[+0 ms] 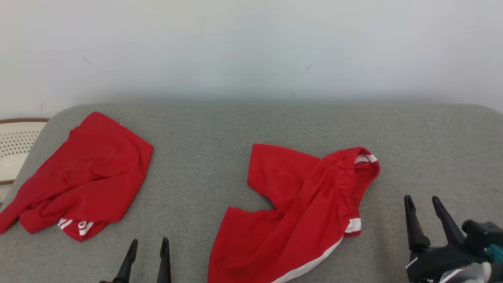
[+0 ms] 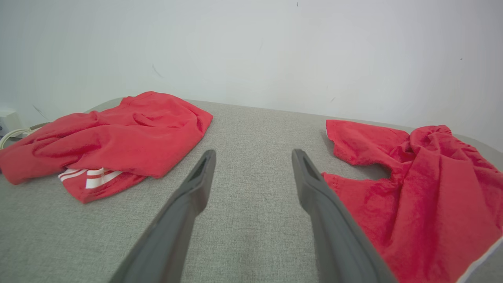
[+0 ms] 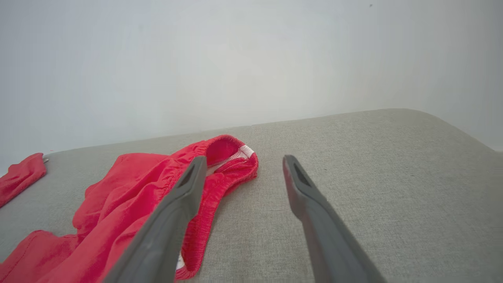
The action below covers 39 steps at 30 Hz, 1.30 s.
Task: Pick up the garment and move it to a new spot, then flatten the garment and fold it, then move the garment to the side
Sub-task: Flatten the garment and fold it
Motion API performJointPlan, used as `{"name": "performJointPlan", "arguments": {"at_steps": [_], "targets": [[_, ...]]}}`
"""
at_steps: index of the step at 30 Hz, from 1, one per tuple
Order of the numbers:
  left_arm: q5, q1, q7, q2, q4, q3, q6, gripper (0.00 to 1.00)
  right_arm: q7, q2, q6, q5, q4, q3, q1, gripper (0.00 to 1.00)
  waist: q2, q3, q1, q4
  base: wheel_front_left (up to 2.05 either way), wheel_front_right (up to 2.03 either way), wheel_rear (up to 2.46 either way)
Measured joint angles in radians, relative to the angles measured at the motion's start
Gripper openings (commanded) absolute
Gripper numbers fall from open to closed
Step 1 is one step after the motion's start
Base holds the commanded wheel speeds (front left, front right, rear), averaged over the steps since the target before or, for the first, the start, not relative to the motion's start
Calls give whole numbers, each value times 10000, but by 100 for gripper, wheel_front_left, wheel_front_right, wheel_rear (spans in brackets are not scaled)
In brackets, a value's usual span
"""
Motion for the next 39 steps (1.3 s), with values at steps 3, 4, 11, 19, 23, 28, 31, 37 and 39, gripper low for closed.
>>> {"name": "performJointPlan", "arguments": {"at_steps": [3, 4, 11, 19, 23, 28, 31, 37, 39], "targets": [[82, 114, 0, 0, -61, 98, 48, 100, 98, 228, 0, -332, -508, -422, 414, 100, -1, -57, 0, -90, 0, 0, 0], [102, 136, 0, 0, -82, 132, 46, 100, 169, 305, 0, -443, -667, -525, 557, 100, -1, -75, 0, -119, 0, 0, 0], [431, 410, 0, 119, -161, 558, 169, 100, 322, 817, 0, -640, -1628, -736, 1335, 100, 0, -212, 0, -372, 0, 0, 0], [516, 616, 0, 182, -301, 974, 284, 100, 190, 913, 0, -688, -1981, -316, 1717, 100, 0, -341, 0, -680, 0, 0, 0], [537, 657, 0, 182, -297, 1060, 316, 100, 161, 1020, 0, -777, -1964, -146, 1724, 100, -1, -380, 0, -735, 0, 0, 0], [558, 653, 2, 173, -169, 1087, 326, 100, 151, 1055, 0, -780, -1858, -67, 1727, 100, -1, -374, 0, -725, 0, 0, 0], [591, 643, 2, 169, -127, 1085, 324, 100, 159, 1062, 0, -767, -1841, -8, 1702, 100, 0, -353, 0, -716, 0, 0, 0], [606, 640, 0, 165, -111, 1083, 320, 100, 173, 1053, 0, -763, -1787, 31, 1685, 100, -1, -343, 0, -714, 0, 0, 0], [608, 639, 2, 159, -109, 1068, 316, 100, 173, 1045, 0, -736, -1749, 19, 1684, 100, -1, -342, 0, -695, 0, 0, 0]]}}
